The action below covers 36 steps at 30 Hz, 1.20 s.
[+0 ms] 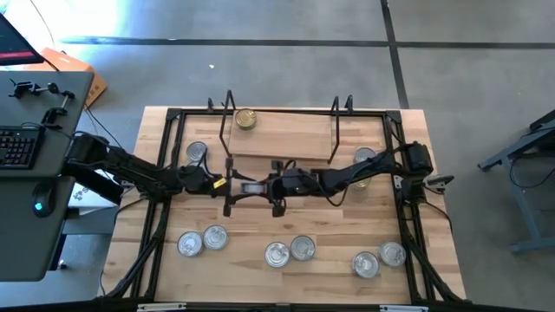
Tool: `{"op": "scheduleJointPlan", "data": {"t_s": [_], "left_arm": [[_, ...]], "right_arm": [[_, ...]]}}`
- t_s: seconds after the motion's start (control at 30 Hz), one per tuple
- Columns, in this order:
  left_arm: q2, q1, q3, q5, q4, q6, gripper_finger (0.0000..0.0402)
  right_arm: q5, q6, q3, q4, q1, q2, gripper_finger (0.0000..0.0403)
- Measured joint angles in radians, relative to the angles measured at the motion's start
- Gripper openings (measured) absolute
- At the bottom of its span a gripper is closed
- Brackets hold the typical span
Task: Stack canned seafood by type on shelf
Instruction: Put the blue tuna can on the shelf
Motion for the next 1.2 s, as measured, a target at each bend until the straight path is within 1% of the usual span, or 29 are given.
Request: {"op": "scheduleJointPlan", "data": {"t_s": [0.1, 0.23, 0.33, 0.43, 0.63, 0.7, 0.77, 0.83, 0.93, 1.1, 1.2], "left_arm": [[-0.018, -0.003, 0.0, -0.008, -0.05, -0.009, 0.0216], [-0.024, -0.015, 0.0, -0.029, -0.158, -0.008, 0.0227], [-0.021, -0.019, 0.0, -0.068, -0.206, -0.026, 0.0227], [-0.011, -0.019, 0.0, -0.089, -0.173, -0.06, 0.0224], [-0.001, -0.019, -0.001, -0.116, -0.094, -0.069, 0.0215], [-0.002, -0.02, -0.001, -0.134, -0.088, -0.06, 0.0212], [-0.002, -0.021, -0.001, -0.173, -0.098, -0.062, 0.021], [-0.001, -0.02, -0.001, -0.183, -0.102, -0.065, 0.0209], [-0.001, -0.02, -0.001, -0.173, -0.099, -0.071, 0.0209], [-0.001, -0.02, -0.001, -0.194, -0.106, -0.114, 0.0209], [-0.001, -0.02, -0.001, -0.179, -0.1, -0.121, 0.0209]], "right_arm": [[-0.036, 0.074, -0.107, 0.109, -0.015, 0.002, 0.012], [-0.04, 0.129, -0.261, 0.433, -0.017, 0.002, 0.012], [-0.05, 0.133, -0.332, 0.586, -0.014, 0.002, 0.012], [-0.077, 0.129, -0.368, 0.71, -0.015, 0.002, 0.012], [-0.083, 0.127, -0.376, 0.757, -0.016, 0.002, 0.012], [-0.09, 0.127, -0.376, 0.767, -0.016, 0.001, 0.012], [-0.114, 0.123, -0.376, 0.777, -0.017, 0.001, 0.012], [-0.12, 0.119, -0.376, 0.787, -0.016, 0.001, 0.012], [-0.13, 0.122, -0.375, 0.79, -0.016, 0.001, 0.012], [-0.137, 0.124, -0.375, 0.787, -0.016, 0.001, 0.012], [-0.159, 0.124, -0.375, 0.793, -0.016, 0.001, 0.012]]}}
